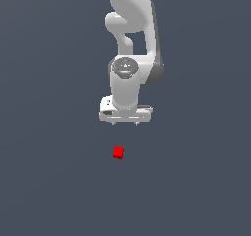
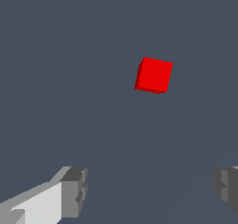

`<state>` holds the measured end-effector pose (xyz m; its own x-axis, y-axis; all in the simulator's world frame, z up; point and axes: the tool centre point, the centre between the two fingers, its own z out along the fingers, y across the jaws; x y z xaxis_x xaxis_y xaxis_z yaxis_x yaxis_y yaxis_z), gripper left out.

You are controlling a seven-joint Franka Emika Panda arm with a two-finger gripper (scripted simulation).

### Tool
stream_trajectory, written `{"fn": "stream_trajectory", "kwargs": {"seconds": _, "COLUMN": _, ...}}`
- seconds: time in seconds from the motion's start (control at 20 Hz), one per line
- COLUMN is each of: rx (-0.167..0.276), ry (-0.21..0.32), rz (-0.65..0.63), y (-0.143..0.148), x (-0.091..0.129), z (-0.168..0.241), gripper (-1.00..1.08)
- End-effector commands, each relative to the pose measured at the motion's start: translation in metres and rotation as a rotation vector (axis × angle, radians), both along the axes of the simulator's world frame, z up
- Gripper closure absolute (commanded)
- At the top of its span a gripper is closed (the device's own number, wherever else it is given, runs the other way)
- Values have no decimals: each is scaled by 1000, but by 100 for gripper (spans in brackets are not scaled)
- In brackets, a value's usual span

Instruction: Pick up the red cube and move it to a goal position.

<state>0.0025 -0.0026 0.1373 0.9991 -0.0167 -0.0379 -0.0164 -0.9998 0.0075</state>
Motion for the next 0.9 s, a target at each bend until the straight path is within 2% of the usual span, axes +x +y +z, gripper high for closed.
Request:
{"fn": "stream_trajectory", "kwargs": {"seconds": 0.0, "rx": 0, "ry": -2, "rz": -14, "y": -2, "x": 5, "z": -9, "gripper": -92}}
{"fn": "stream_trajectory", "kwargs": {"seconds": 0.85, "rx": 2, "ry": -32, "rz": -167, "y": -25, "x": 68, "z": -99, "gripper": -92}}
